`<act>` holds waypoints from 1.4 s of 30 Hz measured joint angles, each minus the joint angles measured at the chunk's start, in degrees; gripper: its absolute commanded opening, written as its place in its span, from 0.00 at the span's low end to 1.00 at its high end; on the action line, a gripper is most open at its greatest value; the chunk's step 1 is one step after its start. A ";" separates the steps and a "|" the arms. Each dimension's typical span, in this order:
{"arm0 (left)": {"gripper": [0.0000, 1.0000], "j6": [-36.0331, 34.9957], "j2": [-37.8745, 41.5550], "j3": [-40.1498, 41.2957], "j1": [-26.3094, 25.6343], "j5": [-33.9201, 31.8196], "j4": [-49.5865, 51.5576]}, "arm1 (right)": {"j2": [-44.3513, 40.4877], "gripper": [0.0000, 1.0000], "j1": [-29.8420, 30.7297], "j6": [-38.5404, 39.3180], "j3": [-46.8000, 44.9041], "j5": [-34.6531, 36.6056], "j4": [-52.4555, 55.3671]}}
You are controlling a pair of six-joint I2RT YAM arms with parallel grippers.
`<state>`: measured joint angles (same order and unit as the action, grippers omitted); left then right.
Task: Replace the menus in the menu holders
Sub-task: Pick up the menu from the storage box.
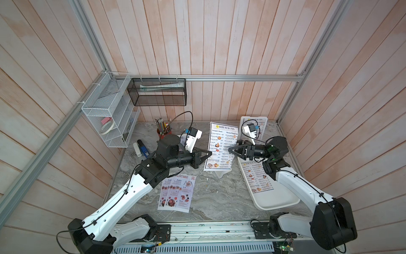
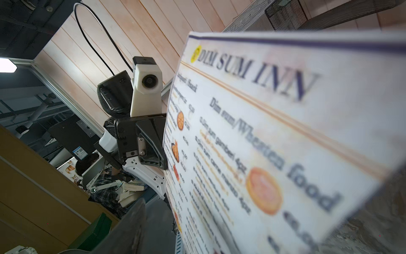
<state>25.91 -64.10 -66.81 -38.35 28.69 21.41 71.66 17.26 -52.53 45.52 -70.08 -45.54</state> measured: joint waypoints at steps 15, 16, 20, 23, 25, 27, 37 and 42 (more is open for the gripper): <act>0.05 0.42 -1.01 0.39 0.00 -1.49 0.02 | -5.03 0.36 -1.62 1.27 -0.59 2.58 3.39; 0.05 0.42 -1.49 0.39 0.00 -1.81 0.02 | -5.46 0.34 -1.64 1.97 -0.52 3.26 4.90; 0.05 0.42 -3.43 0.39 0.00 -2.86 0.04 | -6.64 0.22 -1.66 5.38 0.13 6.36 11.80; 0.05 0.44 -4.87 0.39 0.00 -3.48 0.02 | -7.41 0.16 -1.66 7.61 1.20 9.09 16.94; 0.05 0.46 -5.68 0.39 0.00 -3.67 0.00 | -8.11 0.12 -1.66 8.98 1.86 10.75 20.06; 0.08 0.55 -6.29 0.39 0.00 -3.69 -0.04 | -8.72 0.07 -1.66 10.40 2.69 12.52 23.17; 0.54 2.25 -8.81 0.37 0.00 -5.44 -1.95 | -9.97 0.00 -1.11 15.41 7.02 20.70 34.40; 0.61 3.13 -9.77 0.31 0.07 -11.61 -1.64 | -10.27 0.00 -1.11 19.19 12.76 26.82 42.38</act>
<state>29.04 -73.87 -66.50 -38.28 17.08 19.77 61.39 16.14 -33.34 58.28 -43.27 -3.16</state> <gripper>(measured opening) 0.607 0.043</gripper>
